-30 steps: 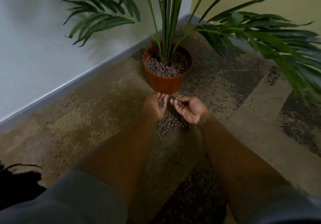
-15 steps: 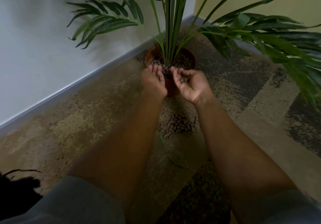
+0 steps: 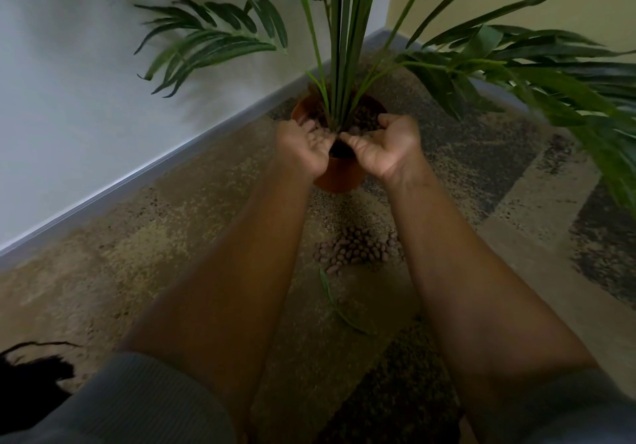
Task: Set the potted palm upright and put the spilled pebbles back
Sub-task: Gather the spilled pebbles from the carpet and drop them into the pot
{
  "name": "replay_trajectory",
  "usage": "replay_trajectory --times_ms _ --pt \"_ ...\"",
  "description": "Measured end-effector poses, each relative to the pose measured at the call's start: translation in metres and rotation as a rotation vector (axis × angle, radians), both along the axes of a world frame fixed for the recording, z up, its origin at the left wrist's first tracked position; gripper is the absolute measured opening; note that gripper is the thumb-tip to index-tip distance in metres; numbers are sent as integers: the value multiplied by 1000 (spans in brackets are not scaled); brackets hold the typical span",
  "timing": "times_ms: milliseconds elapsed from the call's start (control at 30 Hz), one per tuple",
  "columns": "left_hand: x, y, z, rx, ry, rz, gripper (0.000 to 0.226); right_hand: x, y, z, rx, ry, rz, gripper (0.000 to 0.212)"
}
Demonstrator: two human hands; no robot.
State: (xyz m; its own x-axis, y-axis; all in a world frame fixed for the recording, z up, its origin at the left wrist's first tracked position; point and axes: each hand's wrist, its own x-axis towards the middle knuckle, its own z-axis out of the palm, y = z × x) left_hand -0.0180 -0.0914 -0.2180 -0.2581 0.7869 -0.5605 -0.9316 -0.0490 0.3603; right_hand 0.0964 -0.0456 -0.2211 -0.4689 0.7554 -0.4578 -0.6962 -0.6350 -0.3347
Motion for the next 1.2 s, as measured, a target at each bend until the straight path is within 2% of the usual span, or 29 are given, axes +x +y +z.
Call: replay_trajectory --times_ms 200,333,467,533,600,700,767,833,900,1000,1067,1200 --pt "5 -20 -8 -59 93 126 50 11 -8 1 82 -102 31 54" --pt "7 -36 -27 -206 110 165 43 24 -26 -7 165 -255 188 34" --pt "15 -47 -58 -338 181 30 44 34 -38 -34 142 -564 316 27" --pt "19 -47 -75 -444 336 -122 40 35 -40 -52 125 -744 348 25" --pt "20 -45 -97 -514 533 -299 25 33 -42 -71 143 -955 377 23" --pt "20 -38 -128 -533 855 -532 23 30 -43 -95 382 -1369 530 29" --pt "22 -32 -134 -530 1006 -590 22 27 -44 -100 608 -1534 646 30" --pt "22 -26 -134 -530 1101 -593 33 24 -42 -108 792 -1672 765 28" --pt "20 -19 -135 -584 1144 -611 33 22 -36 -120 898 -1797 866 27" --pt "16 -12 -146 -638 1283 -637 34 24 -29 -143 918 -1850 954 35" --pt "15 -7 -155 -673 1356 -636 34 26 -26 -157 1008 -1870 1000 37" --pt "20 0 -167 -706 1394 -571 38 29 -28 -173 1113 -1904 972 40"
